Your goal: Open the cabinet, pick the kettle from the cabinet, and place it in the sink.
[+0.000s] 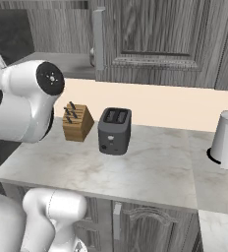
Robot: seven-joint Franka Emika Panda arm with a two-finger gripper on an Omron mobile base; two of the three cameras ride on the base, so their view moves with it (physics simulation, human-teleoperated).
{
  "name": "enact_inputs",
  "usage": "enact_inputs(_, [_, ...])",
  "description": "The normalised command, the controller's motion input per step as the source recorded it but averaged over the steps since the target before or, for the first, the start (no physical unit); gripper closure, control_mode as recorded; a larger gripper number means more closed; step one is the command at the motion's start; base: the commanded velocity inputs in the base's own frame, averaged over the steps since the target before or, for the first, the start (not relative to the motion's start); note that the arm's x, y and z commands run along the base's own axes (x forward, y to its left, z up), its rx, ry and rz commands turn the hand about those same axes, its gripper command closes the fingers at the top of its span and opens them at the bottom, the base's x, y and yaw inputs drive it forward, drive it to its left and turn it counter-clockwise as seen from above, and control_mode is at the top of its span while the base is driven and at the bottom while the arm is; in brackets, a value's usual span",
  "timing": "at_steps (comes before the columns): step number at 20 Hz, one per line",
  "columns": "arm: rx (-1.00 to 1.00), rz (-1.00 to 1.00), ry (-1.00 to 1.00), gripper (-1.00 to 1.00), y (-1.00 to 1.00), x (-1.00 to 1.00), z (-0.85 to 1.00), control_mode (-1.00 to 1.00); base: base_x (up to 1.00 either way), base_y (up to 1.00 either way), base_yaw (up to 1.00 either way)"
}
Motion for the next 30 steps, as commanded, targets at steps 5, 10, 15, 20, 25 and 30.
enact_inputs(5, [0.11,0.22,0.00,-1.00,0.17,0.33,-0.19,-1.00,0.00,0.00,0.00])
enact_inputs(10, [0.01,0.19,0.04,-1.00,0.30,0.32,-0.08,-1.00,0.00,0.00,0.00])
enact_inputs(15, [0.00,0.22,0.01,-1.00,0.25,0.23,0.00,-1.00,0.00,0.00,0.00])
enact_inputs(20, [0.00,0.19,0.00,-1.00,0.35,0.12,0.00,-1.00,0.00,0.00,0.00])
enact_inputs(25, [0.00,0.18,0.00,-1.00,0.42,0.01,-0.03,-1.00,0.00,0.00,0.00])
enact_inputs(30, [0.00,0.13,-0.03,-1.00,0.49,-0.04,-0.07,-1.00,0.00,0.00,0.00])
